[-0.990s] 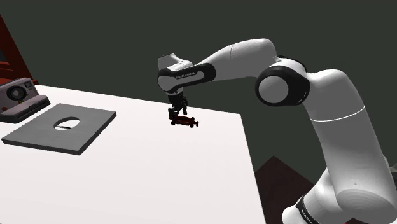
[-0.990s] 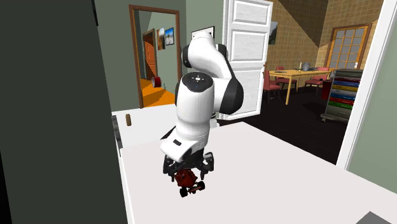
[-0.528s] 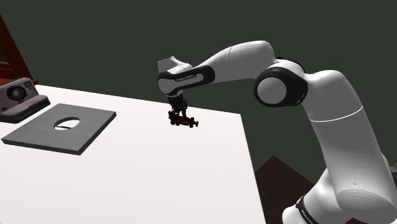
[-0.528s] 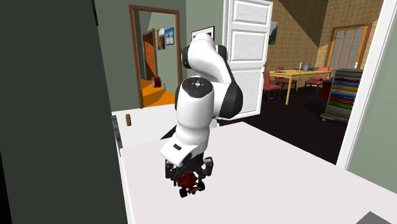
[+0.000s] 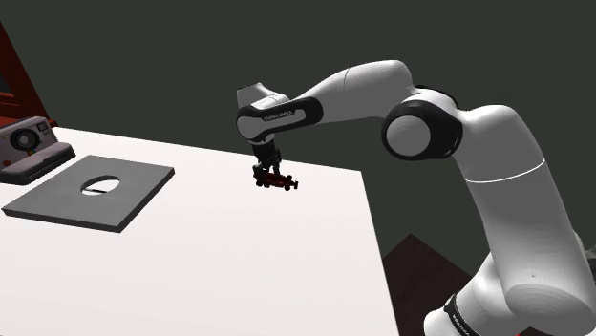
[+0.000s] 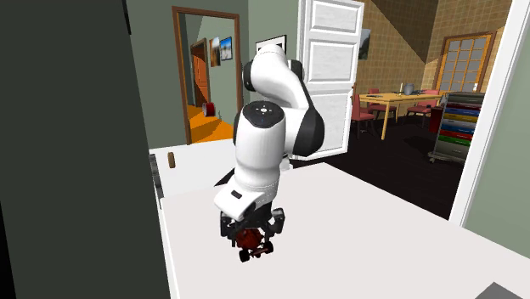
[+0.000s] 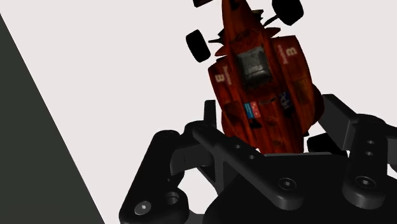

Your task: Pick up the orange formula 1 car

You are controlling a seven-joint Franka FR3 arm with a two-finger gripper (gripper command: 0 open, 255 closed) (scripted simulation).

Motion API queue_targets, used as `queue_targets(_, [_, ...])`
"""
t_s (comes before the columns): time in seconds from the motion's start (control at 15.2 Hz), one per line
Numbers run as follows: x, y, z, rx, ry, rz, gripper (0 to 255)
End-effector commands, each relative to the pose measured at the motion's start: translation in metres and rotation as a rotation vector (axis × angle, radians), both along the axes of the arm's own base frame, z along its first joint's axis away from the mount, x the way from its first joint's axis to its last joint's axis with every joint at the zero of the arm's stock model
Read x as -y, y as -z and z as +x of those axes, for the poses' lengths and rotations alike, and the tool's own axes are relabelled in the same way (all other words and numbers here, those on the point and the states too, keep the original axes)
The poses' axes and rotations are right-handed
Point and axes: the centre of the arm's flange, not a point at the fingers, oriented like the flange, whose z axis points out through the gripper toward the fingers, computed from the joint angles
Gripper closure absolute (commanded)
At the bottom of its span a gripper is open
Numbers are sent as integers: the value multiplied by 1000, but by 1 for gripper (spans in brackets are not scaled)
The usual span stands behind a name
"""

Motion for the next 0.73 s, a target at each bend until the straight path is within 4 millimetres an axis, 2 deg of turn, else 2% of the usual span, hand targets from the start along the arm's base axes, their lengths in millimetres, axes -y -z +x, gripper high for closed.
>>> queue_targets(0.0, [0, -9, -1, -1, 0, 0, 255])
queue_targets(0.66, [0, -62, -1, -1, 0, 0, 255])
